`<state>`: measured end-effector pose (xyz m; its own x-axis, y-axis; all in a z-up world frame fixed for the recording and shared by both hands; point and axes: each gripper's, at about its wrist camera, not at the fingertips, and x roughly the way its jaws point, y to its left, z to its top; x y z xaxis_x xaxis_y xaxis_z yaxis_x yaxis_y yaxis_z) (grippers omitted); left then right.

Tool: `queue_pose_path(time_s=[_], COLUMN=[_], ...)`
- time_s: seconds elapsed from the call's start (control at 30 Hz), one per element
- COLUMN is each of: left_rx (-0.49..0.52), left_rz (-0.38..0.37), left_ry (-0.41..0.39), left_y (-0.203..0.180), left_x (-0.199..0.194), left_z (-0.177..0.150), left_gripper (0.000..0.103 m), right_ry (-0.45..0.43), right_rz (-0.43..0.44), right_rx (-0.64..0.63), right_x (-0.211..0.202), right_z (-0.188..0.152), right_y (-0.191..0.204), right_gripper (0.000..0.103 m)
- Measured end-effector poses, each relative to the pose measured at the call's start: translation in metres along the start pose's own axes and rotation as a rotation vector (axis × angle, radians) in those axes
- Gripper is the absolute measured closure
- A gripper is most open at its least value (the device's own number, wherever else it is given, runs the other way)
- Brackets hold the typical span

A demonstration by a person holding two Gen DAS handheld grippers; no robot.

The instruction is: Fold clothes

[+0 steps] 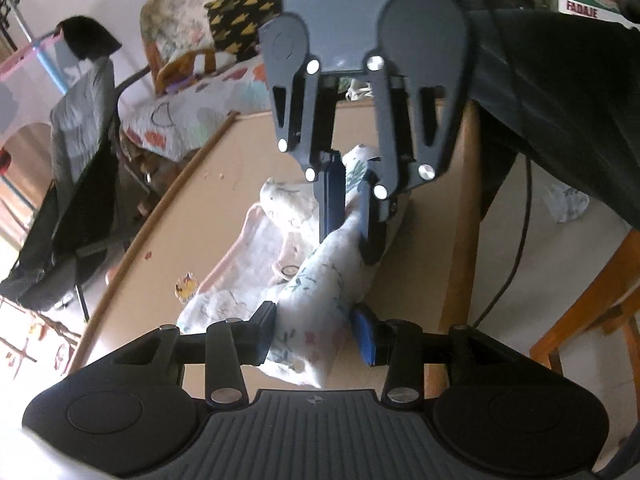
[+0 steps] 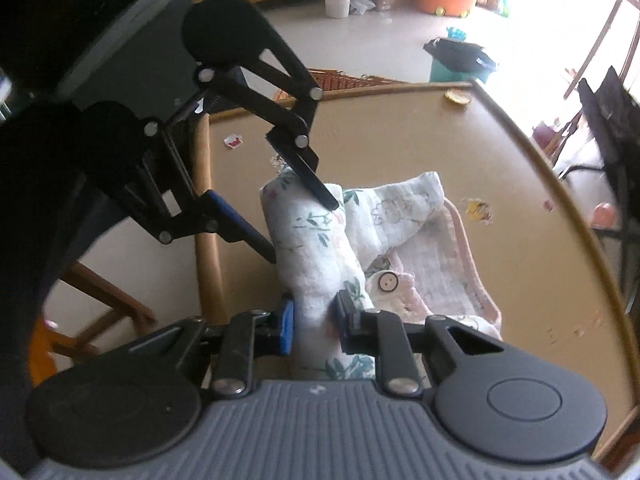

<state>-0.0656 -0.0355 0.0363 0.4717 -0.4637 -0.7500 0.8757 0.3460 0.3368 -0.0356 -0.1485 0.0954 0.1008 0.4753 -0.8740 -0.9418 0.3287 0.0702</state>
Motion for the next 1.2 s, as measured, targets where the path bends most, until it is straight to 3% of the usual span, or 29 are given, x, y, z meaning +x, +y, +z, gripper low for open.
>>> queue_pose_path(time_s=[0.13, 0.37, 0.5, 0.6, 0.77, 1.2], left_rx=[0.019, -0.105, -0.219, -0.293, -0.284, -0.500], left_rz=[-0.008, -0.200, -0.237, -0.228, -0.171, -0.035], left_ry=[0.011, 0.024, 0.050, 0.075, 0.063, -0.010], left_y=[-0.002, 0.015, 0.030, 0.041, 0.038, 0.043], left_x=[0.002, -0.003, 0.008, 0.014, 0.015, 0.012], left_z=[0.001, 0.005, -0.002, -0.007, -0.013, -0.017], left_gripper=[0.061, 0.072, 0.072, 0.066, 0.065, 0.064], right_ry=[0.013, 0.094, 0.111, 0.105, 0.102, 0.082], right_rz=[0.081, 0.301, 0.351, 0.355, 0.362, 0.319], right_rx=[0.056, 0.169, 0.227, 0.265, 0.314, 0.346], right_x=[0.000, 0.010, 0.019, 0.023, 0.032, 0.039], right_z=[0.003, 0.008, 0.012, 0.015, 0.018, 0.018], right_y=[-0.017, -0.056, -0.077, -0.091, -0.112, -0.139], right_gripper=[0.081, 0.081, 0.081, 0.081, 0.081, 0.079])
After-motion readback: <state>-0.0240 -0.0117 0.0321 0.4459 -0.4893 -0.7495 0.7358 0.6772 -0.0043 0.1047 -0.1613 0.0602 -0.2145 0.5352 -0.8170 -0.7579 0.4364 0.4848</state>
